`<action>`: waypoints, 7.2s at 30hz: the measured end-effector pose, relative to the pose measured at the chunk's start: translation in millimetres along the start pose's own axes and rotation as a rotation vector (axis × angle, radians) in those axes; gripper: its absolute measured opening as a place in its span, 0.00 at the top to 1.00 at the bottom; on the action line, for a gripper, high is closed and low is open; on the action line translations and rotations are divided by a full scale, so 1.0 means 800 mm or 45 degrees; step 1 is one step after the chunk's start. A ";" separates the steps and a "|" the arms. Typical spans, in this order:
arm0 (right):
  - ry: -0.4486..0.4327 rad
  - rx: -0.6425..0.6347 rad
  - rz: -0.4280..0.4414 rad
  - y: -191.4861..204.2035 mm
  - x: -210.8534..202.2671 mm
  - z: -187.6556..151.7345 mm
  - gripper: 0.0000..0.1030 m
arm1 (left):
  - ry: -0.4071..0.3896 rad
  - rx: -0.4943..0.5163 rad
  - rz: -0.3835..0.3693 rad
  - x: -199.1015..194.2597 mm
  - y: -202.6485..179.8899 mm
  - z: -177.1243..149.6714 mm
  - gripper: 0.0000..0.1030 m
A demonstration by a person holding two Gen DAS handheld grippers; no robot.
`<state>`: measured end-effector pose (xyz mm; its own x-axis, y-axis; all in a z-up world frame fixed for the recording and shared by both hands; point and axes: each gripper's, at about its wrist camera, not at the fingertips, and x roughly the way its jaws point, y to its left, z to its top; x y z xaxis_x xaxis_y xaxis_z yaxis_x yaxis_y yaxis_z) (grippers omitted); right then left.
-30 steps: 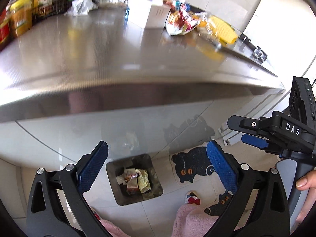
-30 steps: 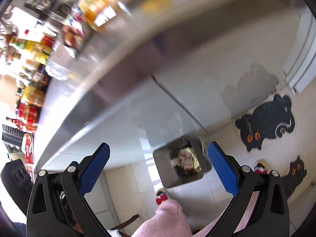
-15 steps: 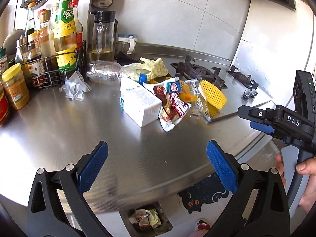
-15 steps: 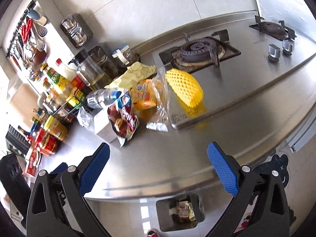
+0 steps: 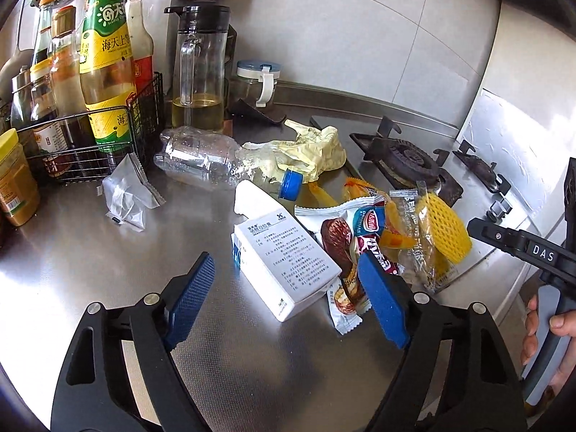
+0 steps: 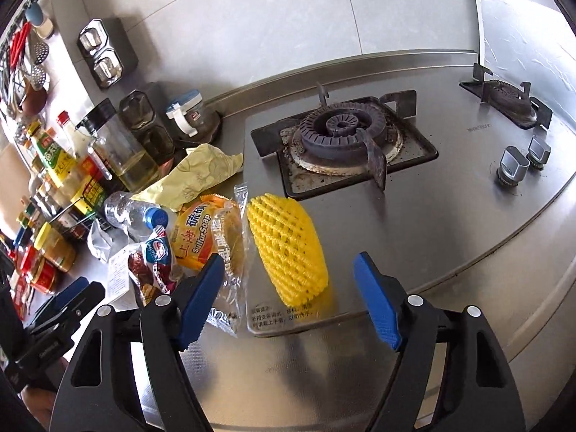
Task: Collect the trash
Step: 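Move the right tool to the yellow foam net and grasp it, then grasp the white medicine box with the left tool while the right tool holds the net, then carry the white box and yellow net down over the floor bin, then open the left tool over the bin while the right tool releases the net, then grasp the chocolate snack wrapper with the left tool while the right tool grasps the clear wrapper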
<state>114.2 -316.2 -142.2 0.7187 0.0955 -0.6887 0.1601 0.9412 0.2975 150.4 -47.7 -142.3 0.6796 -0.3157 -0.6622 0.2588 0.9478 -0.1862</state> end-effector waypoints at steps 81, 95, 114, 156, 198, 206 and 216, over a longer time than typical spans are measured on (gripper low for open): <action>0.203 -0.246 0.294 0.127 -0.110 -0.181 0.87 | 0.108 -0.032 0.123 -0.174 -0.009 -0.182 0.58; 0.635 -0.251 0.216 0.090 -0.007 -0.315 0.87 | 0.411 -0.080 0.088 -0.100 -0.009 -0.325 0.59; 0.908 0.164 0.073 0.020 0.212 -0.439 0.87 | 0.789 -0.241 0.046 0.110 0.073 -0.474 0.60; 0.839 0.174 0.058 0.024 0.183 -0.402 0.03 | 0.740 -0.227 0.050 0.082 0.069 -0.448 0.08; 0.145 -0.041 0.101 0.040 0.021 -0.002 0.45 | 0.081 0.029 -0.178 -0.015 -0.020 -0.020 0.47; 0.193 -0.044 0.104 0.035 0.047 -0.002 0.52 | 0.154 -0.009 -0.207 0.035 -0.025 -0.010 0.47; 0.252 -0.074 0.134 0.047 0.065 -0.006 0.79 | 0.217 -0.016 -0.195 0.062 -0.021 -0.012 0.79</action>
<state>154.2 -274.1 -170.2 0.5815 0.2504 -0.7741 0.0477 0.9393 0.3397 173.1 -78.9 -178.4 0.5072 -0.4448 -0.7381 0.3409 0.8902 -0.3022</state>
